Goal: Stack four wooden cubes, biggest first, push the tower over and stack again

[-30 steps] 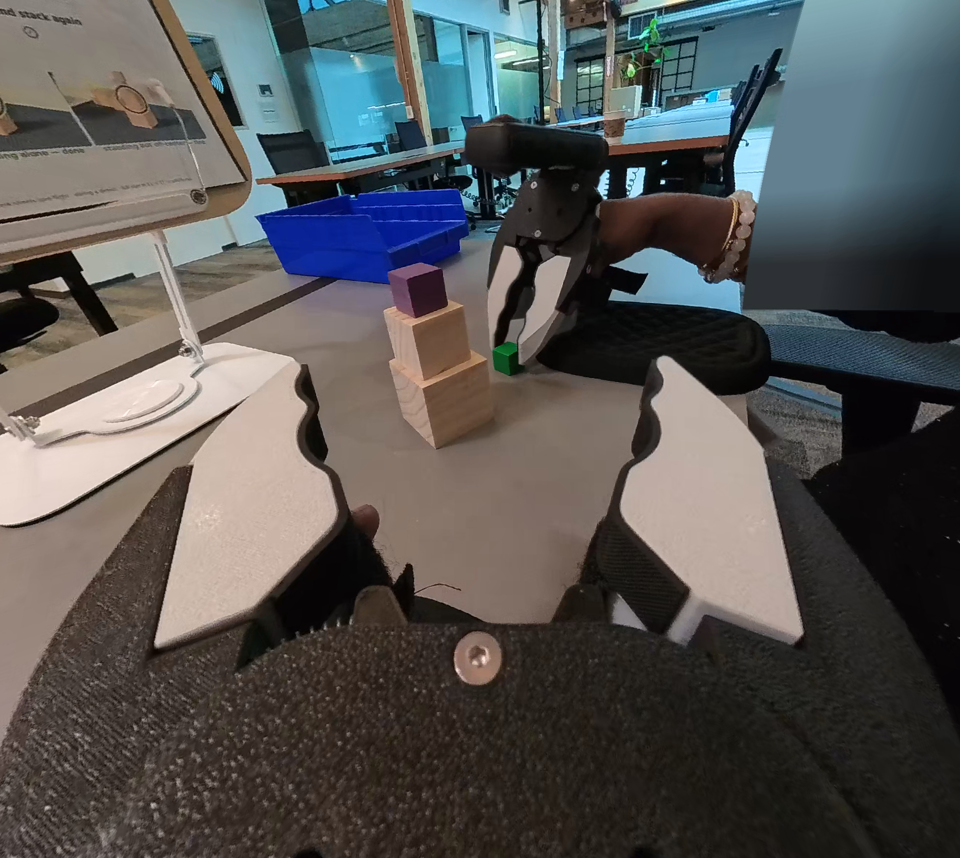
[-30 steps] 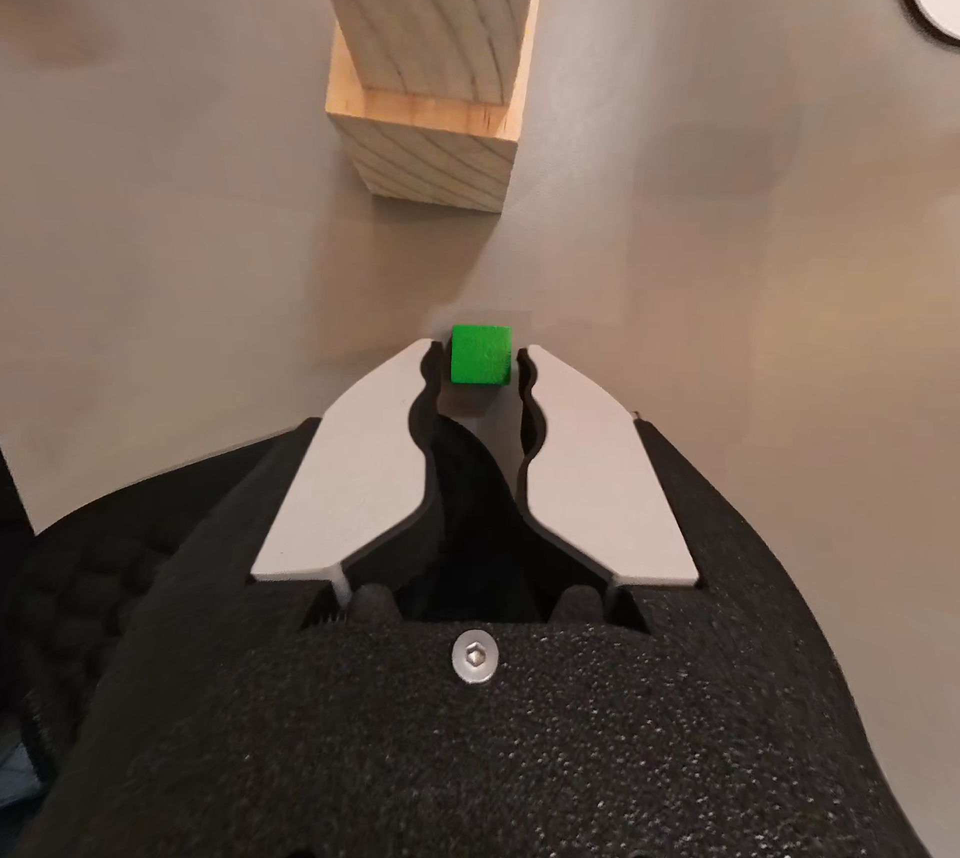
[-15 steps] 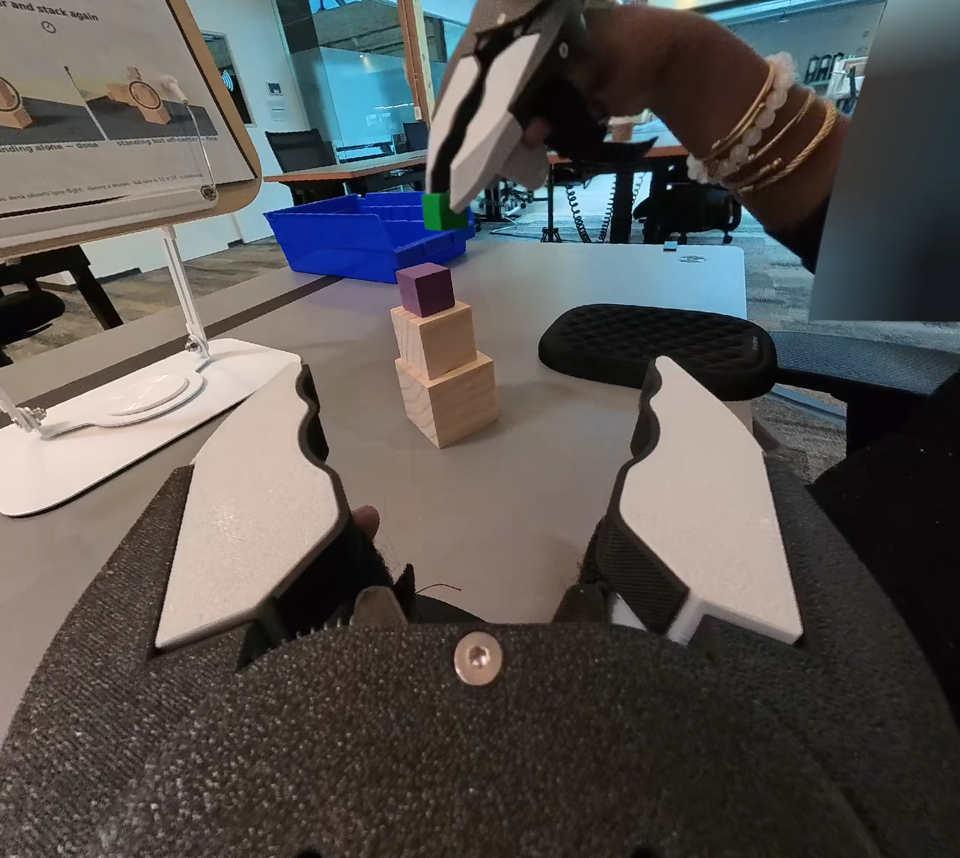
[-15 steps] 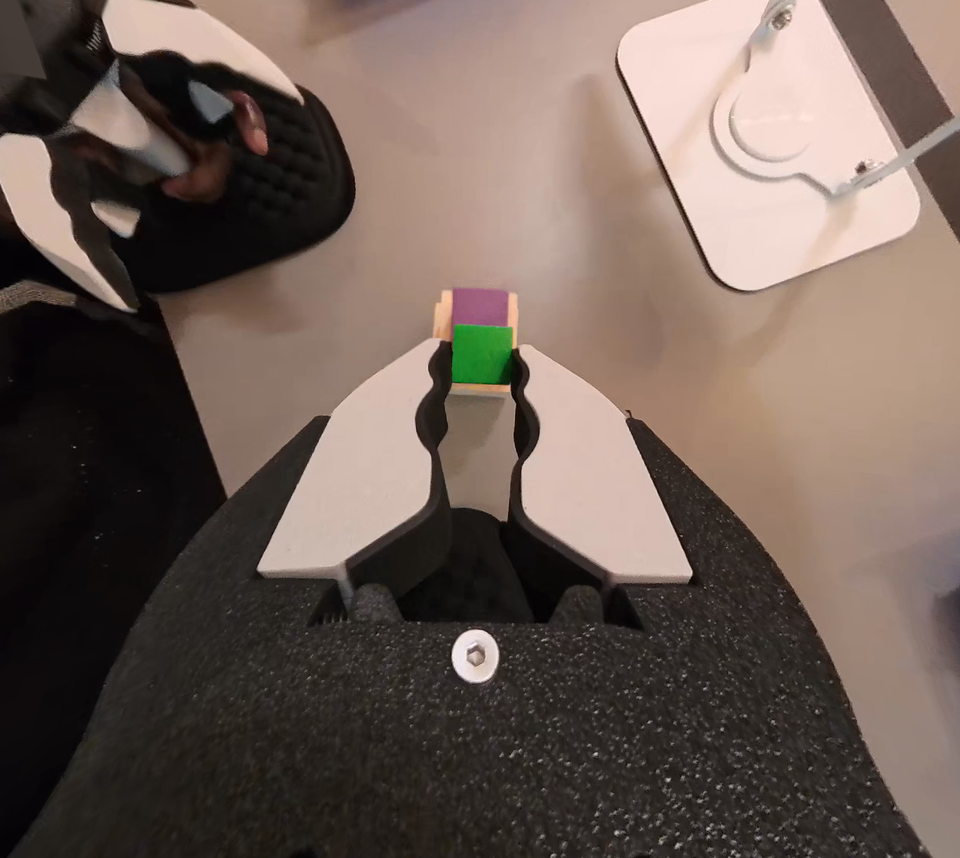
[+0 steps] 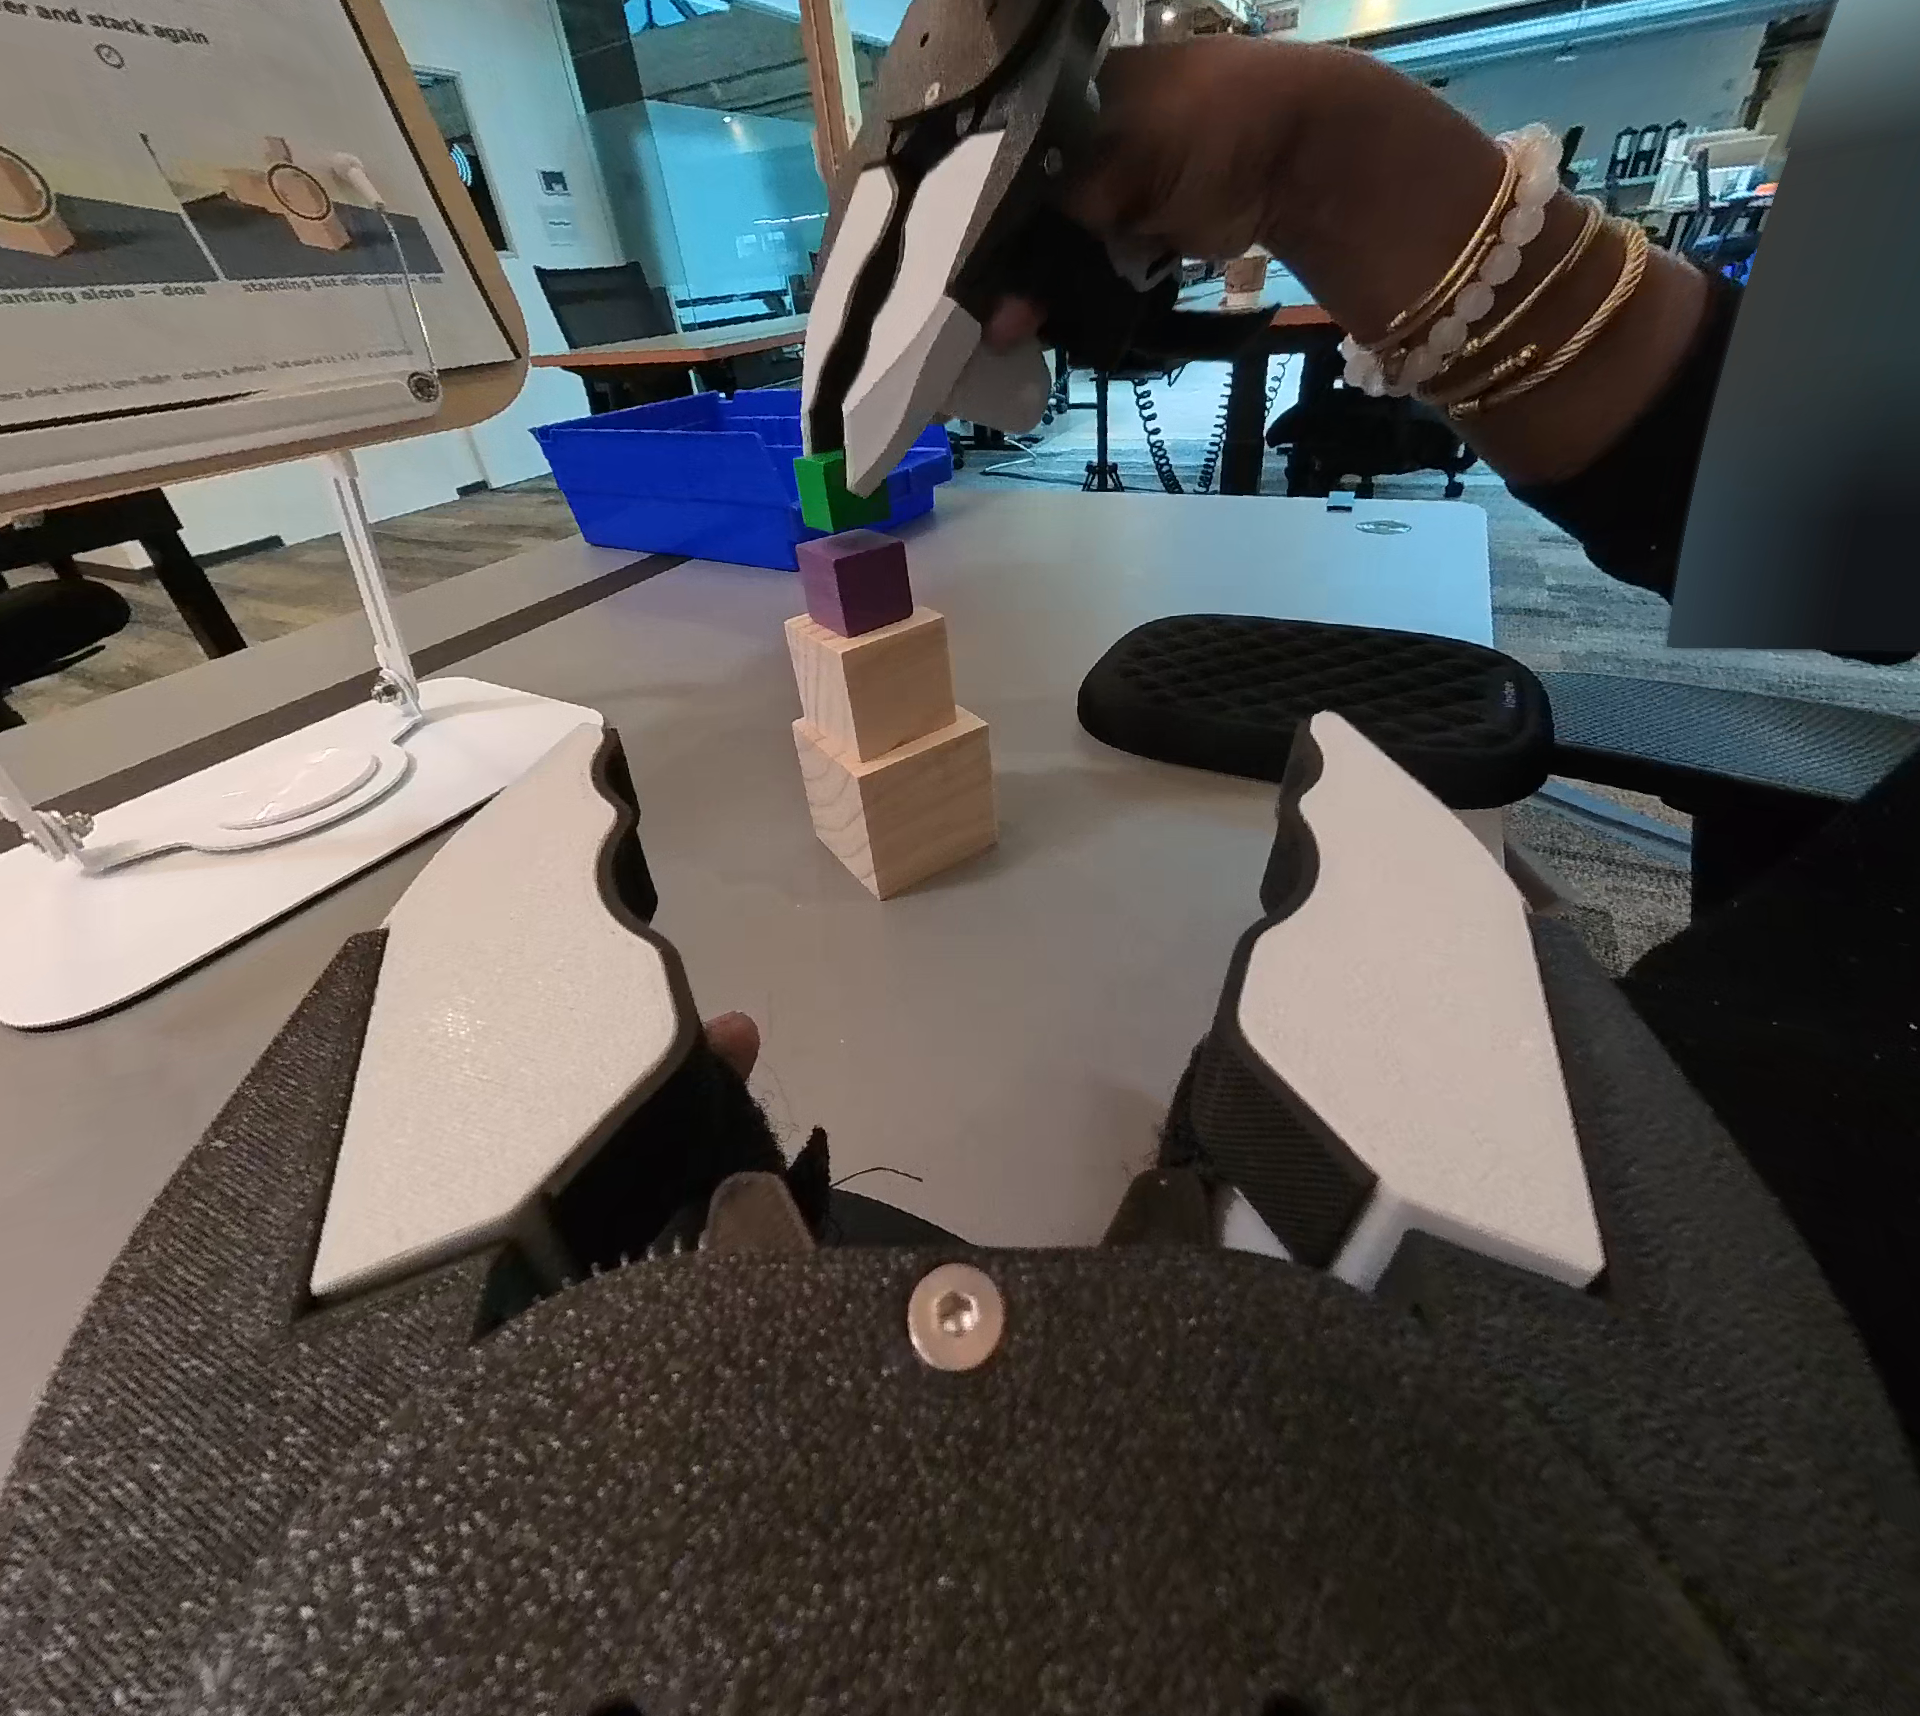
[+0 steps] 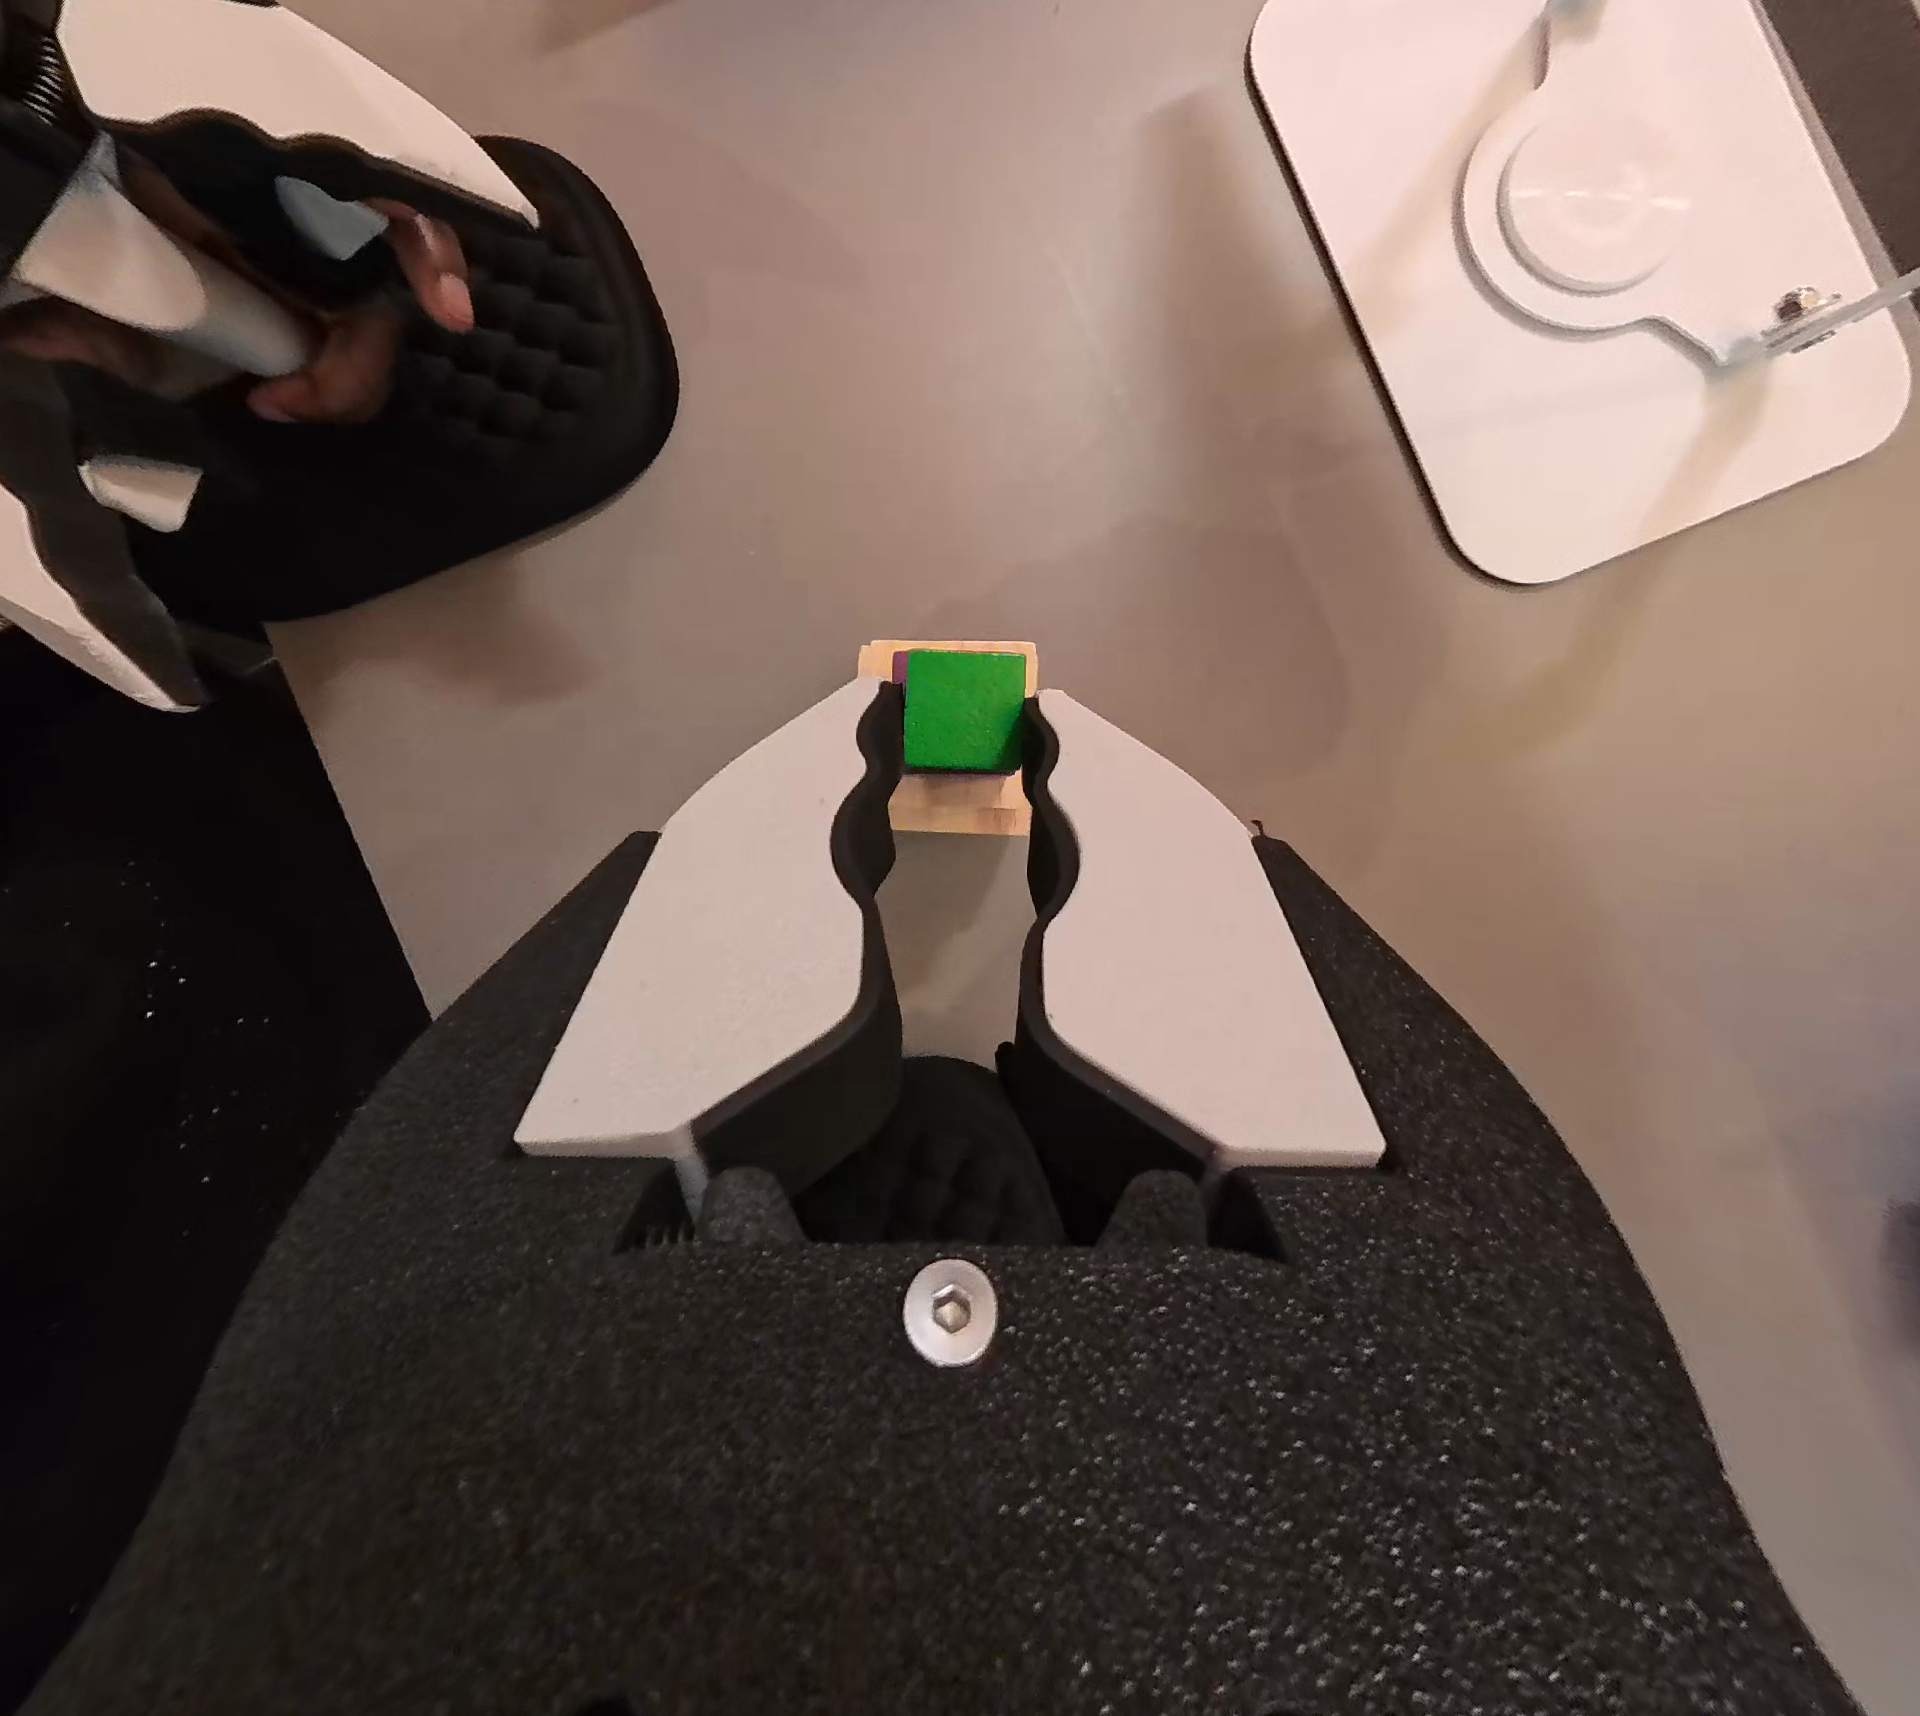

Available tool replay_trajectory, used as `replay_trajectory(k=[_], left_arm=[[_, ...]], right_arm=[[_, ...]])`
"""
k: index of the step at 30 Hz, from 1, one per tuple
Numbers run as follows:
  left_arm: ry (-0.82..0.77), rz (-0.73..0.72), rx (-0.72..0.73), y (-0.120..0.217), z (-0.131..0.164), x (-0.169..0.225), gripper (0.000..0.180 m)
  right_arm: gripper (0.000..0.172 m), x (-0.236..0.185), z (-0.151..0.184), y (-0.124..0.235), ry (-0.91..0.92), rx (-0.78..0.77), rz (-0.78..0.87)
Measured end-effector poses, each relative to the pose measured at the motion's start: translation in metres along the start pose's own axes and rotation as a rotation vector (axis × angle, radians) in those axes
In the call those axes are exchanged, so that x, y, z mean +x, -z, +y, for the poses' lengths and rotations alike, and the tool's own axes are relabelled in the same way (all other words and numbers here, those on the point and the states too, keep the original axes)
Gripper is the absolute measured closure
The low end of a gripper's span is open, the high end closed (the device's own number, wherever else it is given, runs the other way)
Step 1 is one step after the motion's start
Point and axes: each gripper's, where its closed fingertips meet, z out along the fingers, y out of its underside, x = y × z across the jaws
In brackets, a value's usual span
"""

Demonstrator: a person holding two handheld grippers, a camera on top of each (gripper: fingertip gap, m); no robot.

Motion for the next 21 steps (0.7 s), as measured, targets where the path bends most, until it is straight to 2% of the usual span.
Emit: replay_trajectory(k=[16, 21], left_arm=[[0.007, 0.003, 0.002, 0.0001, 0.0000, -0.0004, 0.066], [0.005, 0.004, -0.001, -0.0001, 0.0003, -0.0002, 0.066]], right_arm=[[0.151, 0.0005, 0.0024, -0.0041, 0.021, -0.003, -0.009], [0.133, 0.0009, 0.0019, -0.0037, 0.028, 0.009, -0.004]])
